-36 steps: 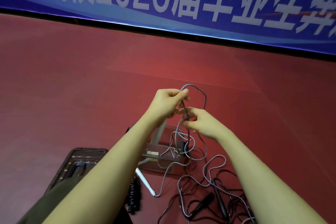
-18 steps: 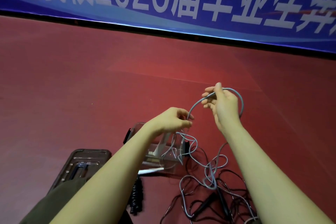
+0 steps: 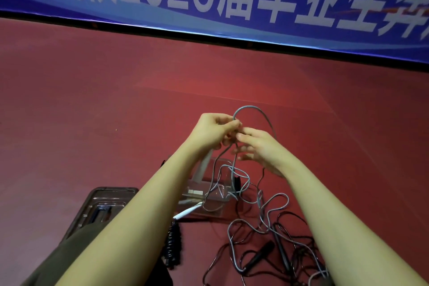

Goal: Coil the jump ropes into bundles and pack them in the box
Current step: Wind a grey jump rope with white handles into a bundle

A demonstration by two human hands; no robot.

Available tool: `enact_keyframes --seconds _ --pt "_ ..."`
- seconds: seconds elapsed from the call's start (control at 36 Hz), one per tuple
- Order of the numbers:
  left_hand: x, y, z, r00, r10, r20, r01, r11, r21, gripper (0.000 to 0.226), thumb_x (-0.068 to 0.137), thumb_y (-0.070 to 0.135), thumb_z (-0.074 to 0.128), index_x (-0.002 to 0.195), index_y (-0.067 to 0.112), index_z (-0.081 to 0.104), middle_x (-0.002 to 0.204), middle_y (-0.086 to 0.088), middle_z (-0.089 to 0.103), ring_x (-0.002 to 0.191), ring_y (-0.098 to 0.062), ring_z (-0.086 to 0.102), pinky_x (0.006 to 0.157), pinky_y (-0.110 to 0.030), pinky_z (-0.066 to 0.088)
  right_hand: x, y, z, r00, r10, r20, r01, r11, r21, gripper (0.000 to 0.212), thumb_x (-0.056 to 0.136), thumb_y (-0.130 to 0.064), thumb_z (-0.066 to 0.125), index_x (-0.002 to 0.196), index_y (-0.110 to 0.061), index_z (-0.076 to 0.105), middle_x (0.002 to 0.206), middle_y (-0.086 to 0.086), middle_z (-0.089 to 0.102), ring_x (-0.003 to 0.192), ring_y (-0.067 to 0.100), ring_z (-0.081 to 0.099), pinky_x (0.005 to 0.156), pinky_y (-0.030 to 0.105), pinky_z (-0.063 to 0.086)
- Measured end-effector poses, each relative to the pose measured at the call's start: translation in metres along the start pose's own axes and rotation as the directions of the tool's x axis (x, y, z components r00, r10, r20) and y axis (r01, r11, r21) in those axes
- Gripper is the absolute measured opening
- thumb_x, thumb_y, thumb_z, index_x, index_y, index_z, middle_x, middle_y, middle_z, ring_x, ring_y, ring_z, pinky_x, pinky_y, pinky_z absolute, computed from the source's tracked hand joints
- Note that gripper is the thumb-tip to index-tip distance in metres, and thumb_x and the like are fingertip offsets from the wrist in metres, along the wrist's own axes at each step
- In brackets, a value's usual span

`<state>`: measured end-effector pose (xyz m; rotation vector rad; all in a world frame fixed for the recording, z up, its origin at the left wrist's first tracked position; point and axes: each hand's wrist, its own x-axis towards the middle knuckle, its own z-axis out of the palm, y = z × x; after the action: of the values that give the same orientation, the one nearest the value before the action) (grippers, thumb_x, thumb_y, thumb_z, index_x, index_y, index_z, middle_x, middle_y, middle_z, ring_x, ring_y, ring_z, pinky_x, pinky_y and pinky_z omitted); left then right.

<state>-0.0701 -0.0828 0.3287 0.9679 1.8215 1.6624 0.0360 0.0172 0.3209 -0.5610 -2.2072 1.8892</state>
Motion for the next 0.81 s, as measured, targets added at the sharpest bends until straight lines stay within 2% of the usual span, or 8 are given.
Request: enact_keyframes --seconds 0.14,0.25,0.36,0.44,0.53,0.64,0.72,0.81 --pt "-0.001 0.006 -0.002 1.000 0.015 -0.024 -0.017 0.997 -0.081 0.012 0.092 0.015 0.061 0.094 0.005 0.069 0.064 -0.002 0.057 0.036 -0.007 0.042 0.036 -0.014 0.025 0.000 0.006 0.002 0.999 -0.038 0.016 0.040 0.995 -0.096 0.016 0.091 0.001 0.054 0.100 -0.008 0.062 0.088 0.000 0.067 0.071 0.012 0.064 0.074 0.030 0.051" --pt "0.001 0.003 -0.004 1.000 0.001 -0.015 -0.003 0.989 -0.150 0.014 0.094 0.012 0.056 0.099 0.011 0.069 0.063 0.000 0.054 0.041 -0.007 0.041 0.039 -0.016 0.028 0.002 0.008 0.005 0.987 -0.112 -0.111 0.104 0.991 -0.081 0.012 0.093 -0.003 0.054 0.084 -0.006 0.060 0.073 0.007 0.065 0.062 0.017 0.062 0.062 0.025 0.054" --pt "0.002 -0.005 -0.006 0.996 -0.085 0.018 0.083 0.993 0.082 0.033 0.088 -0.004 0.047 0.112 0.009 0.065 0.046 0.008 0.048 0.042 -0.007 0.038 0.043 -0.018 0.034 0.006 0.000 0.003 0.945 -0.142 -0.293 0.191 0.971 0.145 0.019 0.093 0.003 0.049 0.076 -0.003 0.055 0.069 0.013 0.060 0.047 0.009 0.061 0.050 0.018 0.051" --pt "-0.006 -0.010 -0.004 0.975 -0.122 0.184 0.072 0.964 0.255 0.026 0.088 -0.002 0.054 0.110 0.007 0.066 0.058 0.007 0.054 0.047 -0.004 0.045 0.046 -0.016 0.040 0.008 -0.007 -0.004 0.905 -0.133 -0.403 0.280 0.901 0.330 0.019 0.095 0.002 0.046 0.078 -0.002 0.054 0.069 0.013 0.062 0.047 0.010 0.061 0.049 0.018 0.050" --pt "-0.009 -0.018 -0.001 0.967 -0.121 0.225 0.059 0.963 0.264 0.012 0.090 0.014 0.063 0.097 0.006 0.069 0.053 0.011 0.052 0.041 0.002 0.045 0.045 -0.014 0.038 0.008 -0.011 -0.011 0.889 -0.095 -0.448 0.342 0.788 0.512 0.019 0.096 0.001 0.045 0.080 -0.003 0.054 0.060 0.005 0.066 0.050 0.011 0.062 0.051 0.018 0.051" --pt "-0.007 -0.018 0.003 0.988 -0.048 0.147 0.013 0.972 0.235 0.018 0.090 0.020 0.064 0.089 0.004 0.071 0.055 0.006 0.053 0.044 -0.003 0.044 0.047 -0.016 0.039 0.007 -0.012 -0.013 0.877 -0.079 -0.474 0.370 0.741 0.560 0.018 0.098 -0.005 0.045 0.084 -0.004 0.055 0.062 0.004 0.065 0.053 0.012 0.063 0.053 0.020 0.052" --pt "-0.004 -0.013 0.005 0.999 -0.016 0.034 0.011 0.992 0.123 0.017 0.092 0.020 0.061 0.089 0.006 0.070 0.063 0.003 0.059 0.046 -0.008 0.044 0.045 -0.019 0.033 0.006 -0.007 -0.014 0.898 -0.056 -0.437 0.236 0.899 0.369 0.016 0.097 -0.003 0.044 0.087 -0.008 0.056 0.074 0.008 0.064 0.056 0.014 0.061 0.049 0.021 0.048" --pt "-0.002 -0.006 0.003 1.000 -0.008 -0.017 0.008 1.000 0.016 0.015 0.093 0.019 0.060 0.084 0.012 0.069 0.065 0.000 0.059 0.046 -0.009 0.042 0.040 -0.017 0.028 0.005 0.007 -0.014 0.939 -0.087 -0.333 0.048 0.991 -0.125 0.028 0.086 0.010 0.043 0.090 -0.012 0.060 0.078 0.005 0.063 0.061 0.014 0.055 0.052 0.022 0.043"
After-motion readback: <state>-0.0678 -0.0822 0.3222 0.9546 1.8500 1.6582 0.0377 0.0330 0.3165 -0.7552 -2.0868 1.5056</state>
